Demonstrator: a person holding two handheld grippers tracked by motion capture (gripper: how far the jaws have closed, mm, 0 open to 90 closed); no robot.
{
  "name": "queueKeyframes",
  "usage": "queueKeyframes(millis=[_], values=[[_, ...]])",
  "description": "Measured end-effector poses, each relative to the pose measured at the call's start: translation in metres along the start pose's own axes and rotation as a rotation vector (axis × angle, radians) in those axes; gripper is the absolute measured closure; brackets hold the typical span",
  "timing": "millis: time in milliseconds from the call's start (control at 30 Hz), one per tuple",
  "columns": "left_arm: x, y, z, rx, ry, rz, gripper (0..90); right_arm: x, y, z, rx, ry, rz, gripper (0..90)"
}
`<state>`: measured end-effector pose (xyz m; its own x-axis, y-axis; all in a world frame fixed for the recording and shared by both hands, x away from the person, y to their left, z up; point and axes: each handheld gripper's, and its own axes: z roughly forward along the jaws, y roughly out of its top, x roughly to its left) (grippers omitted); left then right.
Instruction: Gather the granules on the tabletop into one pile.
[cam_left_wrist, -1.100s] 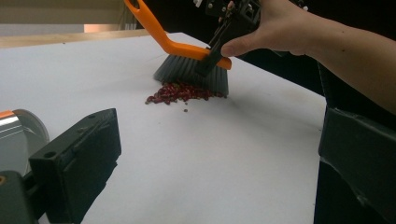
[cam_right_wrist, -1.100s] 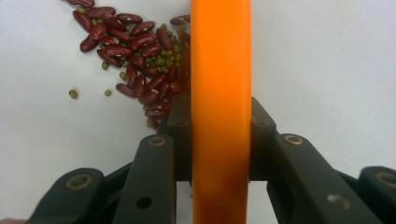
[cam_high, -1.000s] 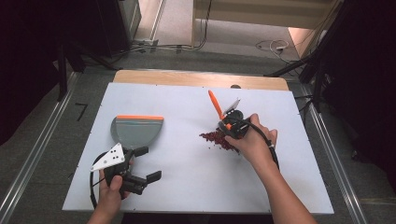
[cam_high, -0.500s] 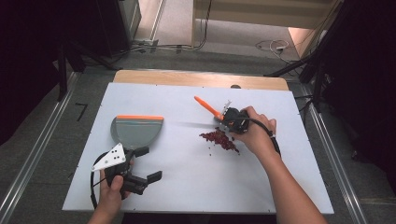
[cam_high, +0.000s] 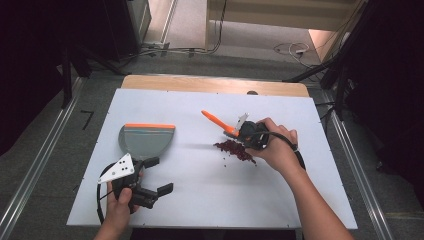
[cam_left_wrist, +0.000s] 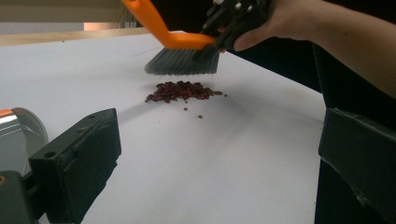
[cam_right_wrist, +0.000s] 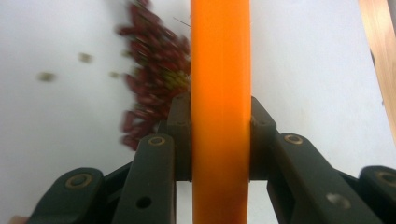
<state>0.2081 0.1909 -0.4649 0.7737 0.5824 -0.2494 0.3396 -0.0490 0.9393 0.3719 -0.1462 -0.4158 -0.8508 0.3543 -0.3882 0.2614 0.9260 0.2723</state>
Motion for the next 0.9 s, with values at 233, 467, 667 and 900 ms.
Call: queueKeyframes(millis=[233, 467, 667, 900], values=[[0.0, 0.0, 0.0, 0.002, 0.001, -0.001, 0.2, 0.022, 0.007, -0.016, -0.053, 0.251, -0.086, 68.3], [0.0, 0.0, -0.001, 0.0, 0.001, 0.0, 0.2, 0.028, 0.014, 0.012, 0.021, 0.407, -0.059, 68.3], [0.001, 0.0, -0.002, -0.004, 0.003, -0.002, 0.2, 0.006, 0.012, 0.023, 0.013, 0.43, 0.032, 68.3], [0.001, 0.0, -0.002, -0.003, 0.004, -0.001, 0.2, -0.014, 0.012, 0.029, 0.039, 0.389, 0.102, 68.3]])
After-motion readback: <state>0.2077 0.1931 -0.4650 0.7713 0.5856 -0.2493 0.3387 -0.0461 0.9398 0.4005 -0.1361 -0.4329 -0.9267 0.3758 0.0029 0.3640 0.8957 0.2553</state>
